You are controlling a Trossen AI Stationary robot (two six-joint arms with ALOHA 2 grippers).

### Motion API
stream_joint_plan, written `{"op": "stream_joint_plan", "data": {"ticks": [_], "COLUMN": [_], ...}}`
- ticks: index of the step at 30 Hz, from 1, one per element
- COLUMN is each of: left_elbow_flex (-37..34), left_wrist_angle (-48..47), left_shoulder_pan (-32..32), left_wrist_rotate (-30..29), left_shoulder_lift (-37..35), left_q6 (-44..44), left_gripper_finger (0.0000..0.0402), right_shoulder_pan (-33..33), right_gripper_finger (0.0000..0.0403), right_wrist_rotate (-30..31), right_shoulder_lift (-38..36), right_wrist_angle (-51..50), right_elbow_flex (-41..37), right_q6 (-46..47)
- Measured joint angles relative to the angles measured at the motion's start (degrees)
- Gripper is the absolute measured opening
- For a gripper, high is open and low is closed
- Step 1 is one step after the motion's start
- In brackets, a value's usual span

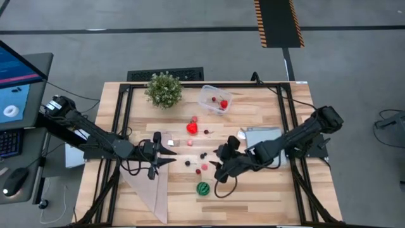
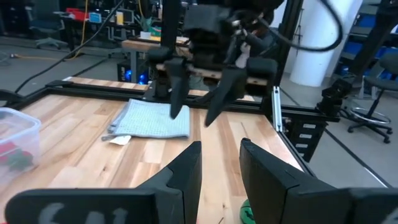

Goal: Pick and placing Produce into tupperware
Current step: Put the red cherry into the transparent bin

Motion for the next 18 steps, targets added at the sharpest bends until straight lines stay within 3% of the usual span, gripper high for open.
{"op": "stream_joint_plan", "data": {"ticks": [13,18], "left_elbow_flex": [0.0,0.0], "left_wrist_angle": [-0.68,-1.86], "left_shoulder_pan": [0.04,0.04], "left_wrist_rotate": [-2.51,-2.51], "left_shoulder_lift": [-0.02,-0.02], "left_q6": [0.06,-0.37], "left_gripper_finger": [0.0097,0.0097], "right_shoulder_pan": [-0.73,-1.94], "right_gripper_finger": [0.0249,0.0249], "right_wrist_rotate": [-0.05,-4.37], "right_shoulder_lift": [5.62,8.91], "right_wrist_angle": [4.86,7.35], "right_elbow_flex": [-2.05,-0.69], "right_q6": [0.39,0.58]}}
